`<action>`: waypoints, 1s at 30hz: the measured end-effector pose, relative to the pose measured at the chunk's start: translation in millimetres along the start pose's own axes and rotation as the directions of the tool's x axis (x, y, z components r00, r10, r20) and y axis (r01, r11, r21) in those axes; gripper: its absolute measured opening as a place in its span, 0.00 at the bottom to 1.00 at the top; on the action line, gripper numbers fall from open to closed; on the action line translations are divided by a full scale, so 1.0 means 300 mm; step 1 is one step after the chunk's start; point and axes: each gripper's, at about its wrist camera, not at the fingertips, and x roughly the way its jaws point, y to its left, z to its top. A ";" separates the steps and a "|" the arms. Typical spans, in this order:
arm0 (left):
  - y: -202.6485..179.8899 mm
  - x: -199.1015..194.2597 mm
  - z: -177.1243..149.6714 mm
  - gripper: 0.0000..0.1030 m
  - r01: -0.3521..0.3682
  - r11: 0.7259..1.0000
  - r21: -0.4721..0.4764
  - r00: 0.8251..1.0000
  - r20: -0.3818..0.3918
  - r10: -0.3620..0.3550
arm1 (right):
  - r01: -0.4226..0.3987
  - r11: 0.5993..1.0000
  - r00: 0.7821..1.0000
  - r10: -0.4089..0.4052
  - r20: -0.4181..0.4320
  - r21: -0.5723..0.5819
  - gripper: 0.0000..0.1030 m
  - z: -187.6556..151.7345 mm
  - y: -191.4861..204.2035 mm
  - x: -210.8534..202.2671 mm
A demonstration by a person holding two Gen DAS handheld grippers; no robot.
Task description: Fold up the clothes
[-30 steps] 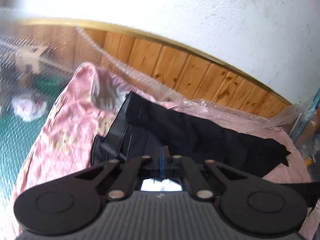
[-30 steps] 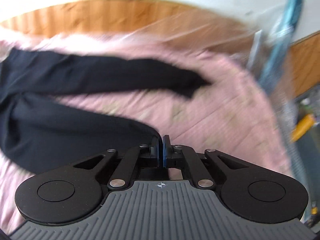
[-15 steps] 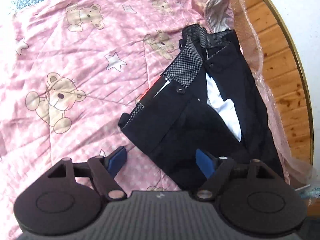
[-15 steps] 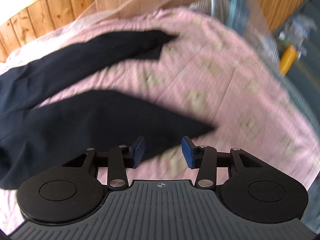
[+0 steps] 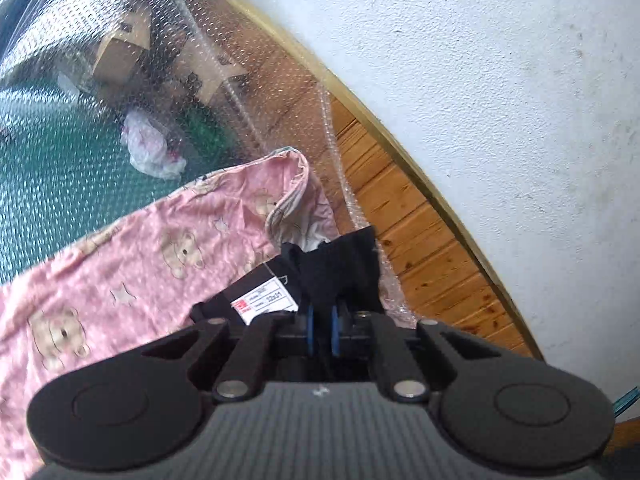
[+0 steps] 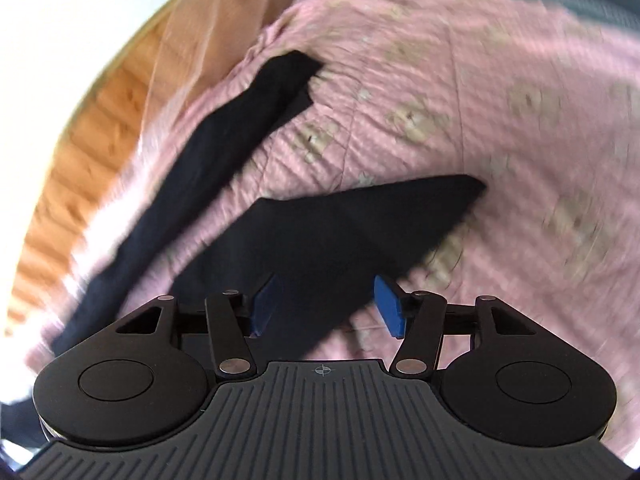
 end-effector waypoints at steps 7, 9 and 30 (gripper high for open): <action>0.094 0.032 -0.056 0.08 -0.075 0.997 -0.009 0.995 -0.068 0.075 | -0.066 0.963 0.998 0.060 0.033 0.262 0.57 -0.029 -0.132 0.018; 0.110 0.042 -0.072 0.08 -0.094 0.996 -0.010 0.993 -0.079 0.092 | -0.086 0.944 0.994 0.061 0.086 0.319 0.57 -0.027 -0.177 0.013; 0.030 0.088 -0.084 0.08 -0.135 0.988 0.071 0.988 -0.070 0.140 | 0.023 0.933 0.991 -0.069 0.116 0.359 0.69 0.073 -0.277 0.045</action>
